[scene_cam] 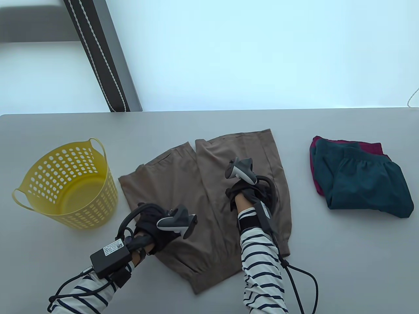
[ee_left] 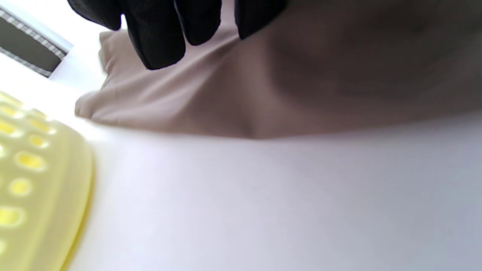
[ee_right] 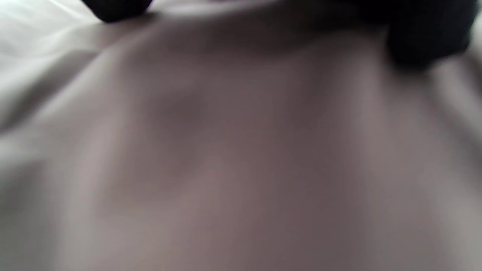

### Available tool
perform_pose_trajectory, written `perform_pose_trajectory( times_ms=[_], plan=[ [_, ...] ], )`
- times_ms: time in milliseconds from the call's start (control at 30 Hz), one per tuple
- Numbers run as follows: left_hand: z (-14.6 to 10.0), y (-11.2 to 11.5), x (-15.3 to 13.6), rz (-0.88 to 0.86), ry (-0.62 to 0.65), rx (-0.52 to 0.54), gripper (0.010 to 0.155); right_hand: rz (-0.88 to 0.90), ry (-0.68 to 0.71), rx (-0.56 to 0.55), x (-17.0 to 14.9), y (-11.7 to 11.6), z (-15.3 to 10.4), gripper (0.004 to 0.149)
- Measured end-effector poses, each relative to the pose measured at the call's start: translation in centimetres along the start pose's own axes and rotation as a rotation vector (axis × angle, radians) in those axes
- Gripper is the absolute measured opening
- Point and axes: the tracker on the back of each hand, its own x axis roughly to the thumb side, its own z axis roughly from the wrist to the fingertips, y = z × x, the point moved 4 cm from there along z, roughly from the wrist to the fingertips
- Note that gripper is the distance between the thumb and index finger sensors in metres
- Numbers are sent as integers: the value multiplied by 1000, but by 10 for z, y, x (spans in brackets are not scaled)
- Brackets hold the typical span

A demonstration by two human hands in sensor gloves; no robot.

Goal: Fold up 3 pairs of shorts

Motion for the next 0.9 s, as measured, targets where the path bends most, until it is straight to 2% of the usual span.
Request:
perform_pose_trajectory(
  times_ms=[167, 233, 300, 333, 400, 467, 533, 600, 633, 733, 767, 800, 833, 900],
  plan=[
    [-29, -3, 40, -27, 251, 34, 76, 36, 140, -67, 4, -6, 4, 84],
    [-32, -4, 41, -89, 313, 34, 76, 17, 183, -106, 3, -7, 3, 83],
    [-29, -5, 31, -170, 307, 60, 78, 21, 219, -146, 1, -5, -2, 85],
    [-26, -7, 22, -207, 240, 93, 81, 44, 258, -209, -1, 1, -8, 86],
    [-20, -10, 2, -167, 57, 202, 90, 100, 310, -314, -6, 15, -24, 86],
    [-13, -12, -14, 13, -137, 284, 93, 126, 327, -408, -14, 30, -44, 85],
    [-4, -10, -20, 247, -269, 277, 91, 96, 307, -461, -23, 41, -60, 84],
    [10, -3, -22, 388, -330, 195, 88, 26, 265, -424, -31, 43, -69, 80],
    [16, 1, -23, 418, -342, 144, 82, -24, 240, -363, -34, 38, -70, 78],
    [35, 19, -25, 438, -324, -65, 55, -181, 204, -50, -41, 5, -58, 75],
    [39, 26, -26, 414, -302, -123, 55, -202, 213, 37, -41, -8, -52, 75],
    [39, 27, -26, 396, -302, -125, 56, -194, 245, 90, -36, -20, -46, 82],
    [36, 25, -27, 374, -286, -90, 56, -224, 214, 18, -32, -18, -46, 84],
    [29, 24, -29, 329, -236, -82, 58, -271, 202, 39, -24, -21, -40, 88]
  ],
)
